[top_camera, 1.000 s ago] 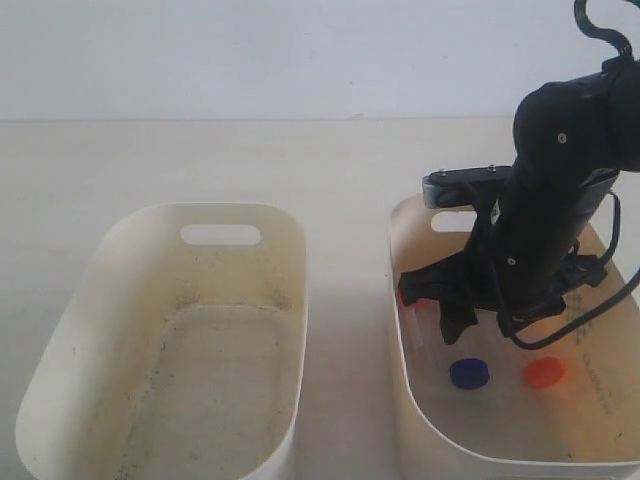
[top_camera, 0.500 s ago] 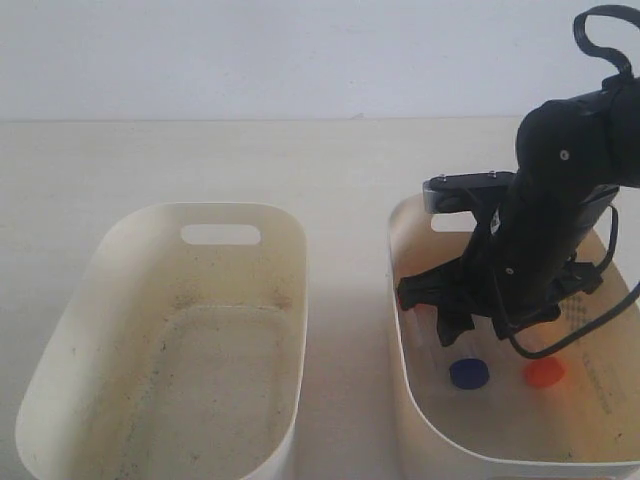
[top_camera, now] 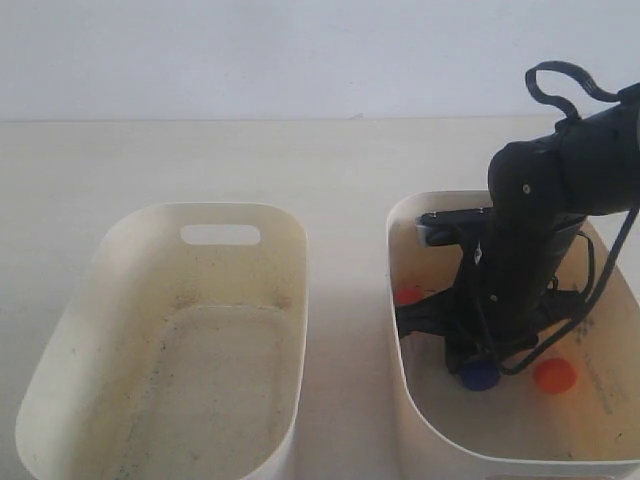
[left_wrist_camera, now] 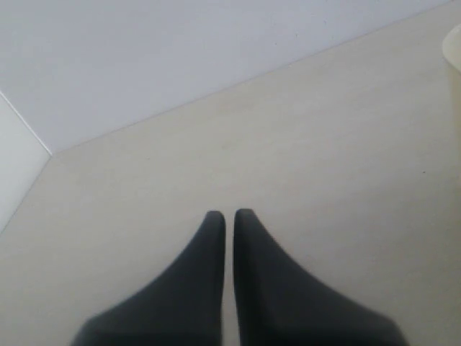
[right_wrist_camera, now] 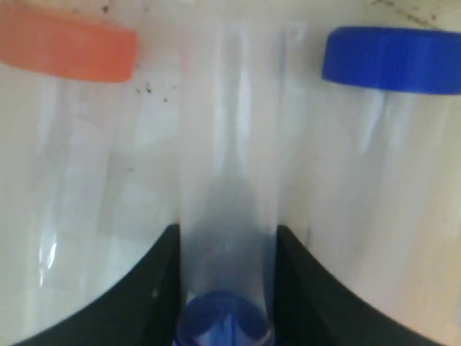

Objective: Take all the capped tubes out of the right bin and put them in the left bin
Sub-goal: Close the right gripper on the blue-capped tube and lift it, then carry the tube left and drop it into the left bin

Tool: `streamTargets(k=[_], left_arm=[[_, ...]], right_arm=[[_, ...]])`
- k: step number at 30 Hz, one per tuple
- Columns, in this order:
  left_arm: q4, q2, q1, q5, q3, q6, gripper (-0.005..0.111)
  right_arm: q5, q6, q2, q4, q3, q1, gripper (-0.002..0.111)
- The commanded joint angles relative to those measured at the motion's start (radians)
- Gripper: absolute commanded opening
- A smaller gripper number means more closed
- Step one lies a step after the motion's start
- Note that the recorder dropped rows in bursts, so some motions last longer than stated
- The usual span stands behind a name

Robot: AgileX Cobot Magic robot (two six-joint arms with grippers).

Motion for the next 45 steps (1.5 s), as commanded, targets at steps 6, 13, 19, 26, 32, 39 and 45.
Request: streamTargets(k=[6,13,19,26,32,39,45], left_arm=[[-0.003,0.0,-0.005,-0.003,-0.004,-0.01,0.004],[-0.003,0.0,-0.005,-0.003,-0.004,-0.01,0.004],[-0.003,0.0,-0.005,-0.003,-0.004,-0.01,0.004],[-0.003,0.0,-0.005,-0.003,-0.004,-0.01,0.004],[-0.003,0.0,-0.005,-0.003,-0.004,-0.01,0.004],[-0.003,0.0,-0.005,-0.003,-0.004,-0.01,0.004],[-0.003,0.0,-0.005,-0.003,-0.004,-0.01,0.004]], right_arm=[[0.051,-0.001,-0.069,-0.008,-0.004,-0.001,0.0],[0.14,0.0,-0.217,-0.006,-0.004,-0.001,0.0],[0.184,-0.007,-0.385,0.059,-0.004,-0.001,0.0],[0.089,-0.308,-0.515,0.45,-0.004,0.001,0.0],[0.005,-0.572,-0.525,0.757,-0.004,0.119,0.0],[-0.123,-0.575,-0.492,0.726,-0.045,0.299,0.0],[0.024,-0.265,-0.304,0.37,-0.256,0.388,0.0]])
